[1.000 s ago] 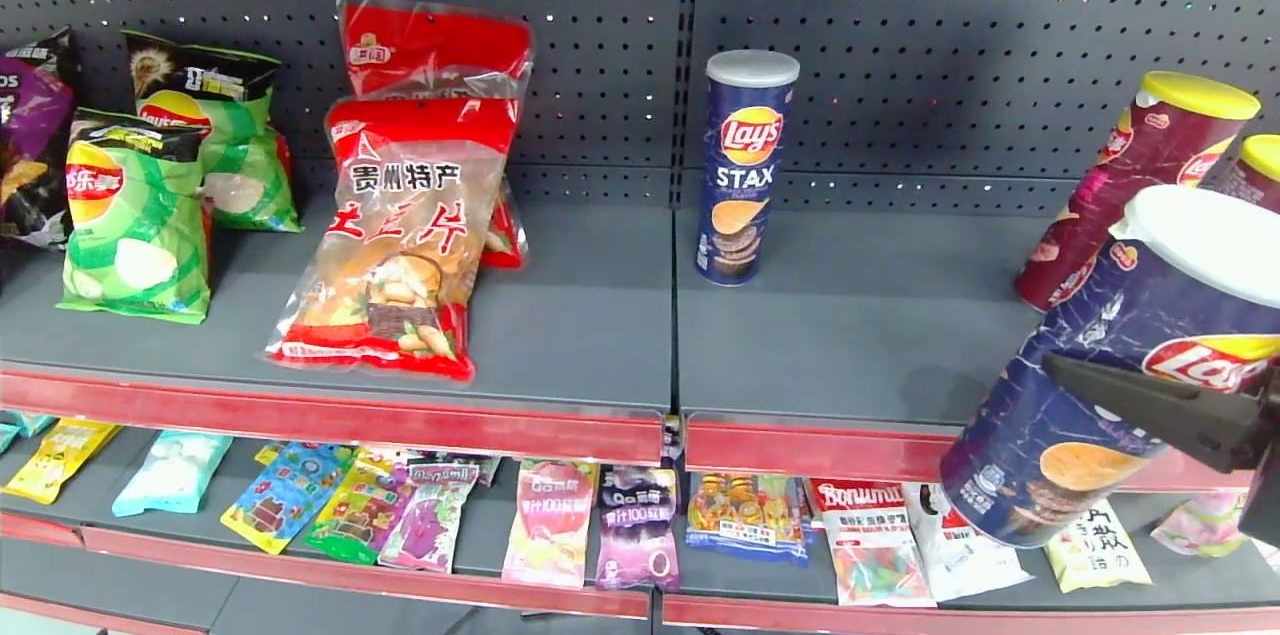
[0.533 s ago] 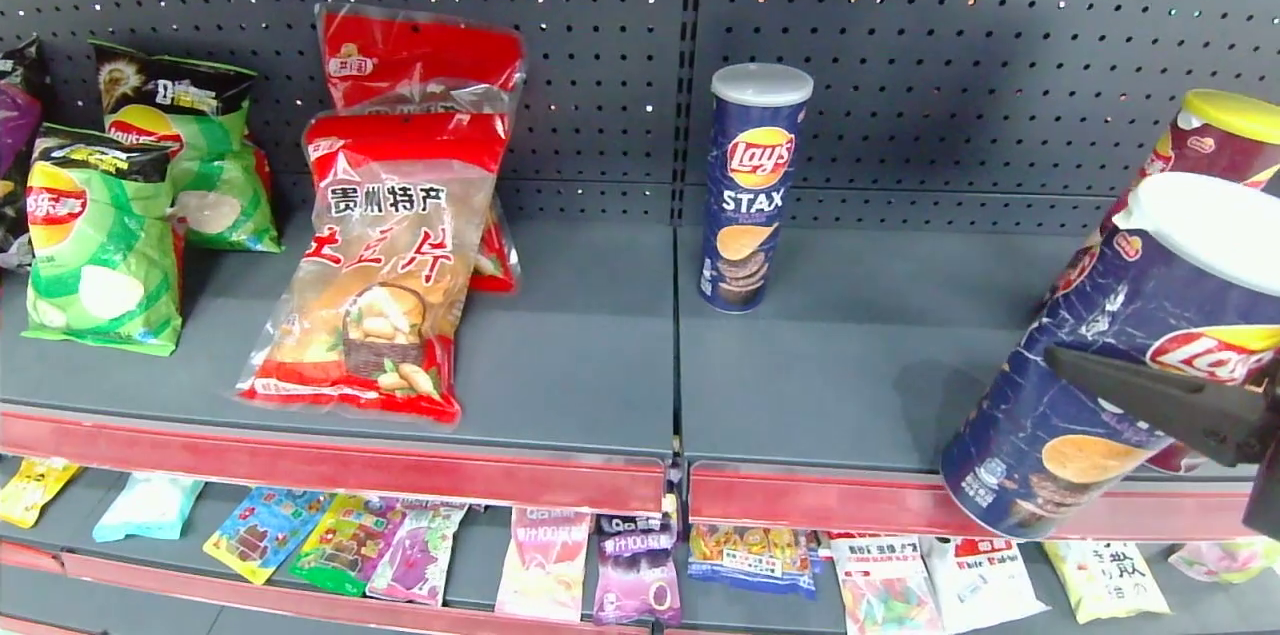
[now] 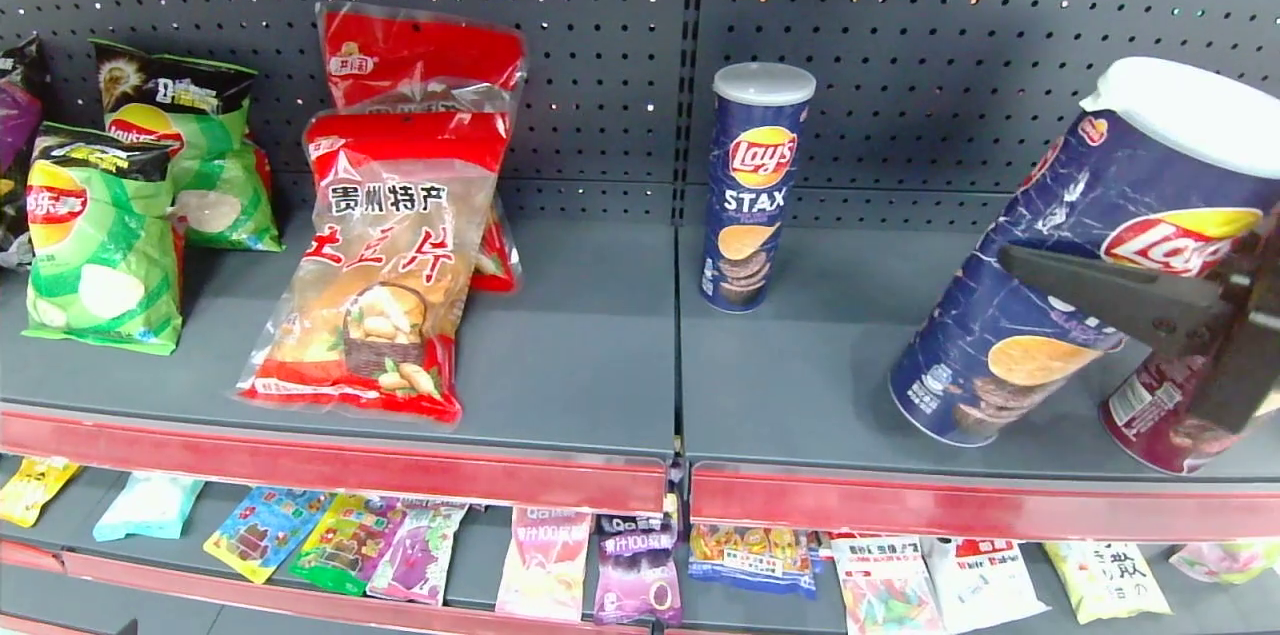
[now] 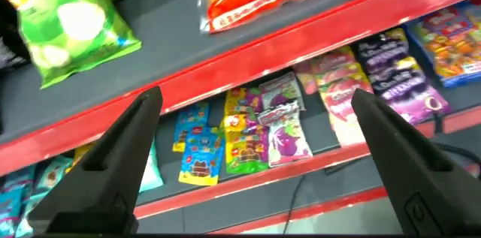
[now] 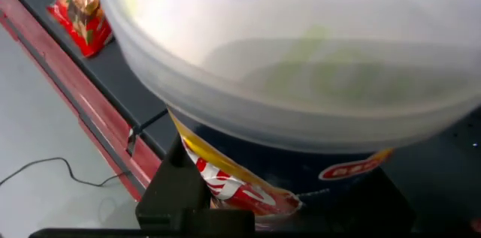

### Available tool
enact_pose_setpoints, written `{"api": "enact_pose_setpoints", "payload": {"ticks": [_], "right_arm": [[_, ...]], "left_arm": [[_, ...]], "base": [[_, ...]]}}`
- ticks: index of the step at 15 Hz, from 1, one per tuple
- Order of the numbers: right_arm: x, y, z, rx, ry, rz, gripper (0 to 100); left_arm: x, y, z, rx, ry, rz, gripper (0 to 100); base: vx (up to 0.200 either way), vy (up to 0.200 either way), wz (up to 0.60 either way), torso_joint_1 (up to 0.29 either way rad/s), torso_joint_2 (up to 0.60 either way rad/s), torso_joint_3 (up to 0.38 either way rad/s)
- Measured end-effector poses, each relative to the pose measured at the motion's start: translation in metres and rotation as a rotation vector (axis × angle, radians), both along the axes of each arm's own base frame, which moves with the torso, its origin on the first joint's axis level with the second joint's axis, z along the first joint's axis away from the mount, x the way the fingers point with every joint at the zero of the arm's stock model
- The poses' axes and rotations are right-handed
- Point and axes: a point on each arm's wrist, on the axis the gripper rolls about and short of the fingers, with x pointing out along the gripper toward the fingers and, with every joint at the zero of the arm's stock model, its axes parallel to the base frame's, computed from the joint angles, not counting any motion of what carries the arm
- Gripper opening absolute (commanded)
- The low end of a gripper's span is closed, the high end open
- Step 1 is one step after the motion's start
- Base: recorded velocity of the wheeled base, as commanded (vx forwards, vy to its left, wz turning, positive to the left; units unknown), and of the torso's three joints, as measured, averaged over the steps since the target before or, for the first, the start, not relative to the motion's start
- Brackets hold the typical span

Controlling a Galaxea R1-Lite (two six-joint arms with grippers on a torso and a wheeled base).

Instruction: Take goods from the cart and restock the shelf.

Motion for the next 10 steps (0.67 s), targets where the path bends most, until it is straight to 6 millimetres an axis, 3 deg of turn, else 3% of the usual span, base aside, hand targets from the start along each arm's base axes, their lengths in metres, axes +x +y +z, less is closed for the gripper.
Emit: {"api": "enact_pose_setpoints", "payload": {"ticks": [5,8,10], "right_arm": [[0.011,0.005,-0.005,-0.016,0.021,-0.067,0],[0.013,0.006,-0.004,-0.014,0.022,-0.069,0],[0.014,0.005,-0.001,-0.009,0.015,-0.075,0]], "left_arm": [[0.041,-0.012,0.037,-0.065,0.040,-0.144,100],[0.084,-0.030,0.067,-0.127,0.068,-0.318,100],[0.123,-0.055,0.092,-0.194,0.105,-0.448,100]], "base": [[0.000,0.000,0.00,0.000,0.00,0.000],[0.000,0.000,0.00,0.000,0.00,0.000],[0.000,0.000,0.00,0.000,0.00,0.000]]}}
